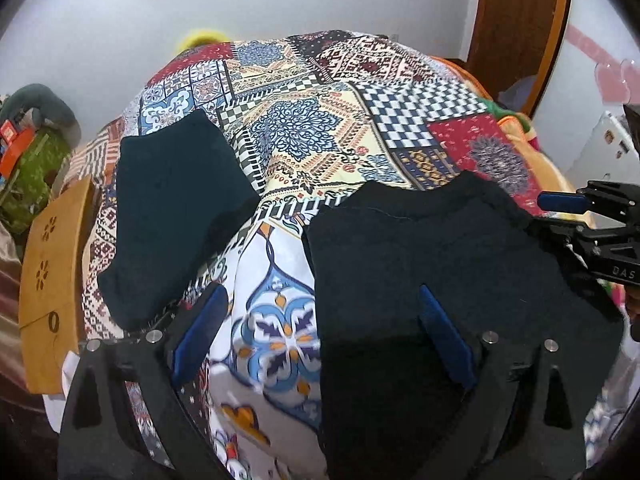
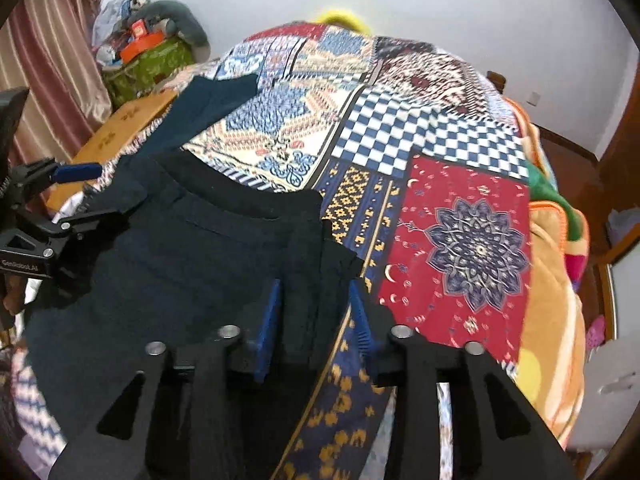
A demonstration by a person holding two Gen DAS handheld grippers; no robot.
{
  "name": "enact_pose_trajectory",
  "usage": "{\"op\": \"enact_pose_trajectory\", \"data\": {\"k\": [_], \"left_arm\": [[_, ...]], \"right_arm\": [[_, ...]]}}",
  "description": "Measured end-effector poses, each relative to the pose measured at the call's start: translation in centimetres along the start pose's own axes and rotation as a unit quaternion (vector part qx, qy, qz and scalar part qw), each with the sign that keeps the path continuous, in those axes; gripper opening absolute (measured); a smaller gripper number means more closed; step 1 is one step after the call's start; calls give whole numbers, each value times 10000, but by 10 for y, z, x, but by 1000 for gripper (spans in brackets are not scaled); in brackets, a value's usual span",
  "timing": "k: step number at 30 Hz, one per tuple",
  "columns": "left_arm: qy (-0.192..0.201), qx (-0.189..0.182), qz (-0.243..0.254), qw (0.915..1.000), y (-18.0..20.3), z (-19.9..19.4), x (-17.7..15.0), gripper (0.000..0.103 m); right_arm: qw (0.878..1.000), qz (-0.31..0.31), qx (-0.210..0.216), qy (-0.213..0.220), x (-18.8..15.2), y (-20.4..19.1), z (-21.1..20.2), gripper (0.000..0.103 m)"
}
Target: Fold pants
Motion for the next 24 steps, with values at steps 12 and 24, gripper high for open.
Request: {"op": "enact_pose_trajectory", "data": {"k": [12, 24], "left_arm": [[-909, -910, -826, 9882, 22, 1, -53, 97], [-830, -1046, -797, 9878, 41, 20, -31, 73]], "right_arm": [[9869, 1270, 845, -531, -56, -7, -2, 82], [9700, 1673, 1631, -676, -37, -16, 28, 50]]}}
Point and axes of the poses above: each gripper's, at about its wrist camera, not at the fingertips, and z roughly the way its jaws point, y to its right, x to its top, the point moved 8 cm from there along z, roughly the way its jaws point, and after that the axes turned 11 degrees about y, right-handed, at the moved point
